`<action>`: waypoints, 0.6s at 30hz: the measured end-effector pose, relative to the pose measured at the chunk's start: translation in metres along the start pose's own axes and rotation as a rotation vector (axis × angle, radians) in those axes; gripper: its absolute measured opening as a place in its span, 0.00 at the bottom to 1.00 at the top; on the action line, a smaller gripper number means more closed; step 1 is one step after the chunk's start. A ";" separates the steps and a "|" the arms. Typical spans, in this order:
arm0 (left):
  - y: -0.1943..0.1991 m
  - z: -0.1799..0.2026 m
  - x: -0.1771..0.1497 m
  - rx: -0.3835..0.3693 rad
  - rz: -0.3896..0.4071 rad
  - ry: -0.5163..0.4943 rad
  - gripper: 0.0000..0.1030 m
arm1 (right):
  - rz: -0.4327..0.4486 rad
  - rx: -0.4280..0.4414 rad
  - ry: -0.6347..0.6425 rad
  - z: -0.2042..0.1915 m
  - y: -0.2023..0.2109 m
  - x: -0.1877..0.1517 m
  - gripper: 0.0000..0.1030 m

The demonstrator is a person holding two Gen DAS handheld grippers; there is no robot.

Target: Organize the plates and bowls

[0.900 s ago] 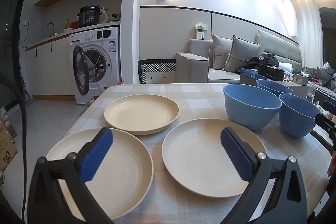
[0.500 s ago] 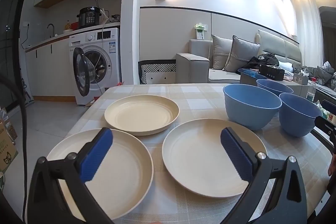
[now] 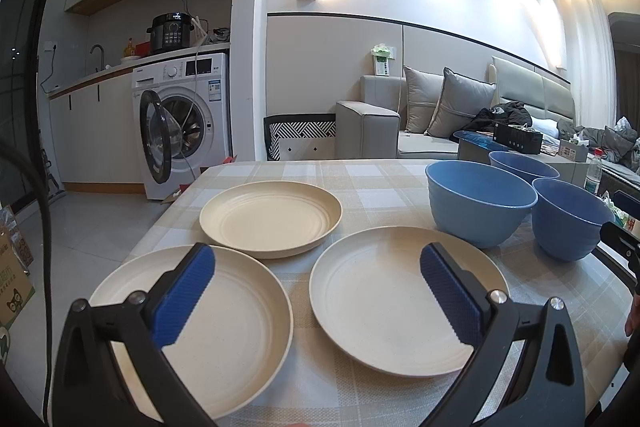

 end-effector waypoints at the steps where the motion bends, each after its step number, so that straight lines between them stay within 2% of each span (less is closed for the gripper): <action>1: 0.000 0.000 0.000 0.000 0.001 0.000 1.00 | 0.000 -0.001 0.000 0.000 0.000 0.000 1.00; 18: 0.013 -0.007 -0.001 0.016 -0.011 0.003 1.00 | -0.017 0.052 -0.012 -0.010 0.005 -0.002 1.00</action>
Point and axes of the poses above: each gripper's, at about its wrist camera, not at the fingertips, and y roughly against the way its jaws point, z to its right, x to its top, the point moved 7 cm from there along -y, roughly the way its jaws point, and after that the axes turned 4 degrees about x, right-handed, at the moved point
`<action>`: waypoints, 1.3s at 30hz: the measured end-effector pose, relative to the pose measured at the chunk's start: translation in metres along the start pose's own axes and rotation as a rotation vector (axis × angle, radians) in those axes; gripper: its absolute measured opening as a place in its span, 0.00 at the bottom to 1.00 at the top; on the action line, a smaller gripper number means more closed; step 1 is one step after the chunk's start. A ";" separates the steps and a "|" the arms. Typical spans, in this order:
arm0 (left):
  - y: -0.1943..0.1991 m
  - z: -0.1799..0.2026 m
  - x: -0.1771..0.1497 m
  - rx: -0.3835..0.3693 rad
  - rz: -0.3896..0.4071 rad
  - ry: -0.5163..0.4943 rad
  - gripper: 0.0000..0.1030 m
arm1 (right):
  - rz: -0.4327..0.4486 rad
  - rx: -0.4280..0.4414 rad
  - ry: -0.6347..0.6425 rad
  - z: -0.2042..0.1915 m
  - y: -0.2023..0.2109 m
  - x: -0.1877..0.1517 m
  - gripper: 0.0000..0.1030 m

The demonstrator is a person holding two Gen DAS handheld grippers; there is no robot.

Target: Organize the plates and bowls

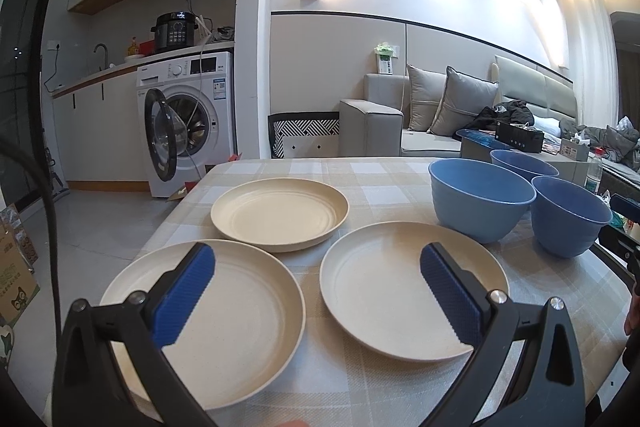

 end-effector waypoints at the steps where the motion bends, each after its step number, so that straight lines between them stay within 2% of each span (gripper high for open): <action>1: 0.002 -0.001 0.000 0.002 0.000 0.000 1.00 | -0.001 0.001 0.002 -0.001 0.002 0.000 1.00; 11: 0.019 -0.009 -0.006 0.013 -0.010 -0.006 1.00 | -0.017 0.009 -0.010 -0.004 0.019 -0.009 1.00; 39: 0.043 0.000 -0.015 0.011 -0.031 -0.031 1.00 | -0.019 0.031 -0.013 -0.005 0.049 -0.012 1.00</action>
Point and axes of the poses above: each gripper's, at about its wrist camera, not at the fingertips, and y roughly against the way its jaws point, z to its right, x to its top, the point moved 7 cm from there along -y, roughly the way its jaws point, and after that the axes turned 4 degrees about x, right-handed, at the moved point
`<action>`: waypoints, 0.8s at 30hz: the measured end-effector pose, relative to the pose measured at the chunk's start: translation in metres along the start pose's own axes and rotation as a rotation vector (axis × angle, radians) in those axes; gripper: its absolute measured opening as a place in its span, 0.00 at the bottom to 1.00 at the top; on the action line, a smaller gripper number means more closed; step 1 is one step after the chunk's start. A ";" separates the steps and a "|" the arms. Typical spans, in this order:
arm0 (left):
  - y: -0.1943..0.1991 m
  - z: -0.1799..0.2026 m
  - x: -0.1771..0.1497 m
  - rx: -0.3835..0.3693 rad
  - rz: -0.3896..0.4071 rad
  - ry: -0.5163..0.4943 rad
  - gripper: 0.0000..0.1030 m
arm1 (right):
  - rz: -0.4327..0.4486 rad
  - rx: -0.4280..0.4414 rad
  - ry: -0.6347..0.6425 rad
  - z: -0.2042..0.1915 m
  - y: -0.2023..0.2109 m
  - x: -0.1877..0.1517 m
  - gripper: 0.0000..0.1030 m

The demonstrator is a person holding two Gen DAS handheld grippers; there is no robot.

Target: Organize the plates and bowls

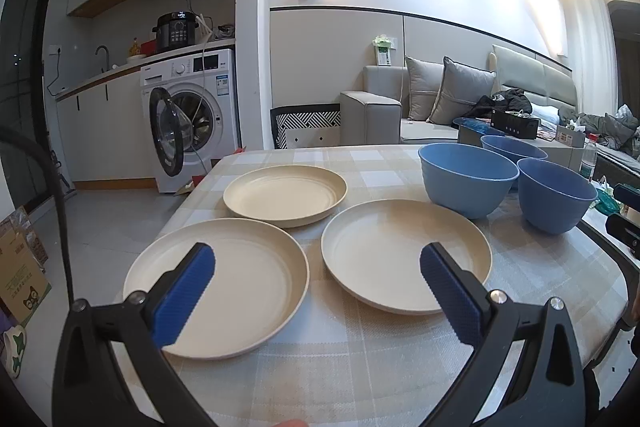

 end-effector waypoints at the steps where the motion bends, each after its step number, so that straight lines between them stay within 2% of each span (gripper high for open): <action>1: 0.000 0.000 0.000 -0.001 -0.001 -0.001 1.00 | -0.001 0.004 -0.001 -0.001 0.001 0.000 1.00; 24: -0.001 -0.005 -0.004 0.004 -0.022 0.009 1.00 | -0.023 0.041 -0.005 -0.010 -0.008 0.007 1.00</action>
Point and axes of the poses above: each gripper's, at about its wrist camera, not at the fingertips, and y roughly against the way its jaws point, z to its right, x to its top, the point moved 7 cm from there along -y, roughly the way its jaws point, and after that the axes turned 4 degrees about x, right-handed, at the moved point
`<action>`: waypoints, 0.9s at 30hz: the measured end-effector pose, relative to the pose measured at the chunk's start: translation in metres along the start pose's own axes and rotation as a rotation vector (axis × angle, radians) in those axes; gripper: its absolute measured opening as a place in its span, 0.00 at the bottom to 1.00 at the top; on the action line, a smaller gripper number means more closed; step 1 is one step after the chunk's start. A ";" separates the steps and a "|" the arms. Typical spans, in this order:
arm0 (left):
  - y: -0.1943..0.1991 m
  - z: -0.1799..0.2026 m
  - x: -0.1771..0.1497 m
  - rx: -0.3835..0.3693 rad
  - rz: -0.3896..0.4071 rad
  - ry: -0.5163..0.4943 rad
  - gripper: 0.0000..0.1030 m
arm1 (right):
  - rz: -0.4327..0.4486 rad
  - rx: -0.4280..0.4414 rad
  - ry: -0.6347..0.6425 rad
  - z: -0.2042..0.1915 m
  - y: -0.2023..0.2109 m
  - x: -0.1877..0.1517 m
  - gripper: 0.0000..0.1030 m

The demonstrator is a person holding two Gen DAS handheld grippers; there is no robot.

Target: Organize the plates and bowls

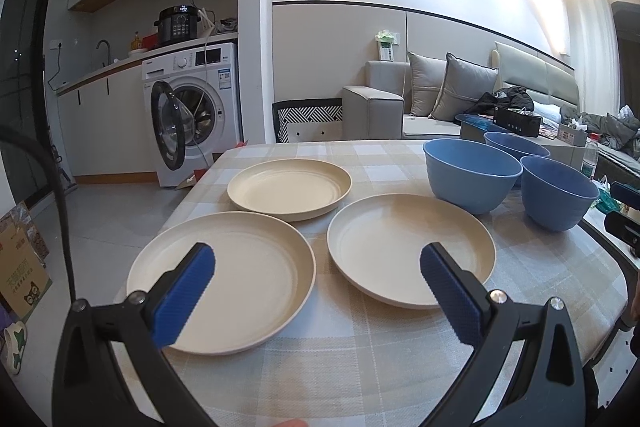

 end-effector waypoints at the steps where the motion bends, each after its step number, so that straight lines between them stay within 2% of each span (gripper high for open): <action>1: 0.000 -0.001 0.000 0.001 0.001 -0.001 1.00 | 0.001 0.002 -0.001 0.000 0.000 0.000 1.00; 27: -0.005 -0.007 0.003 -0.013 -0.015 0.000 1.00 | -0.026 -0.010 -0.003 -0.002 -0.010 0.010 1.00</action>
Point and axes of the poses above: each gripper's, at about its wrist camera, not at the fingertips, and y roughly against the way its jaws point, z to its right, x to its top, the point moved 7 cm from there along -y, roughly the way its jaws point, and after that the axes turned 4 degrees about x, right-handed, at the moved point
